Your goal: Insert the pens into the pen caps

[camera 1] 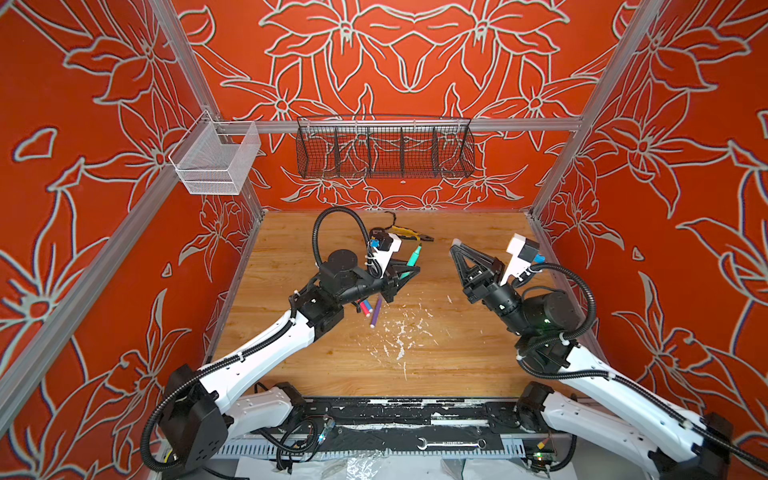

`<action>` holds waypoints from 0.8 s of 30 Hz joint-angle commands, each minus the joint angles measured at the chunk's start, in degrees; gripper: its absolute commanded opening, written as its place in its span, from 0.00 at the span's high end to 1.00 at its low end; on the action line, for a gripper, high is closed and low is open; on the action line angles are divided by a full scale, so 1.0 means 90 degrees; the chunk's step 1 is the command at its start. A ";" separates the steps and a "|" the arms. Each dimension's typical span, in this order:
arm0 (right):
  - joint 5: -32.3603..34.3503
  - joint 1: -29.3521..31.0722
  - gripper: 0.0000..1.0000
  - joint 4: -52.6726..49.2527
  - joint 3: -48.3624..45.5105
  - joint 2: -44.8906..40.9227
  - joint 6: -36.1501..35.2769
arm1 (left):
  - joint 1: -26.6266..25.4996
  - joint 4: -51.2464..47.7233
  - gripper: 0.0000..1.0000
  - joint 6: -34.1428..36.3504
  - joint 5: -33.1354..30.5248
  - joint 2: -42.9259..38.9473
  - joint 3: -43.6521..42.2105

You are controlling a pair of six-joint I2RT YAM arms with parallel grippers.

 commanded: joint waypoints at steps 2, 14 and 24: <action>-0.0251 0.0030 1.00 0.0617 0.0040 0.0390 0.0258 | -0.0014 0.0259 1.00 -0.0082 0.0183 -0.0141 0.0019; -0.0548 0.0039 1.00 0.0839 0.0356 0.1096 0.0537 | -0.0015 0.0269 1.00 -0.0104 0.0222 -0.0227 -0.0028; -0.0111 0.0039 1.00 0.1945 0.0192 0.1436 0.0520 | -0.0013 0.0288 1.00 -0.0101 0.0231 -0.0199 -0.0020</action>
